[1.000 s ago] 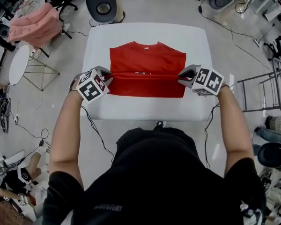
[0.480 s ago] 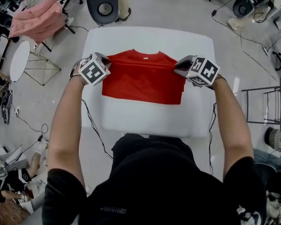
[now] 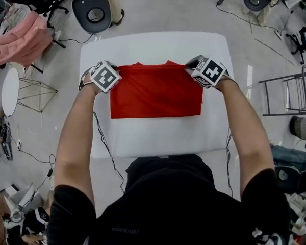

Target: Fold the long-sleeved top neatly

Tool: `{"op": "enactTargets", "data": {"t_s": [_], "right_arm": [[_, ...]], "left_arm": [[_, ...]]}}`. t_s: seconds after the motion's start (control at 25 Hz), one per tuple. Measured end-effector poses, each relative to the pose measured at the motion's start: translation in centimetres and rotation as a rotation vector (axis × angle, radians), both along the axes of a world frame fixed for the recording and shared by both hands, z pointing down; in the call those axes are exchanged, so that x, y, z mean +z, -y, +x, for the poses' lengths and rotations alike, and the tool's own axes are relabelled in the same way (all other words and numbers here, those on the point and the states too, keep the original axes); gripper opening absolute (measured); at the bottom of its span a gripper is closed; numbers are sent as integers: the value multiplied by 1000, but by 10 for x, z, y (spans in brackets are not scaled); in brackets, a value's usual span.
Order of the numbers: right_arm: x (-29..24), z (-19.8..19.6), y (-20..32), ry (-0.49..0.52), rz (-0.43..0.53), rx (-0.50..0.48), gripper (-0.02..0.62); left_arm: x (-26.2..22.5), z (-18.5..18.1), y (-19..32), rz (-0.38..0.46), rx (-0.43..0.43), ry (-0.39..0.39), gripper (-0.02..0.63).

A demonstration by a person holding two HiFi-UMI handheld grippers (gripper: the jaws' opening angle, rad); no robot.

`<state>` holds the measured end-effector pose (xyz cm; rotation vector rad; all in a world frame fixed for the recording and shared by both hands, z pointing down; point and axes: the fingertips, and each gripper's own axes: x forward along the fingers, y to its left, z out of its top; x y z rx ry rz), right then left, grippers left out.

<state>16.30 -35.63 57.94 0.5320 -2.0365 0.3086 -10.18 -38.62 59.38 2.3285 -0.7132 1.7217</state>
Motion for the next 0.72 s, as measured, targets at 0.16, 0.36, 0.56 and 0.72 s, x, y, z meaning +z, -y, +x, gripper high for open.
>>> {"op": "enactTargets", "data": {"t_s": [0.16, 0.36, 0.56, 0.72], "right_arm": [[21, 2, 11, -38, -23, 43, 37], [32, 6, 20, -78, -15, 91, 37], [31, 9, 34, -127, 97, 143, 88], [9, 23, 42, -160, 208, 222, 91]], "left_arm": [[19, 2, 12, -29, -28, -18, 41], [25, 6, 21, -37, -52, -42, 52], [24, 3, 32, 12, -120, -86, 94], [-1, -5, 45, 111, -206, -182, 100]]}}
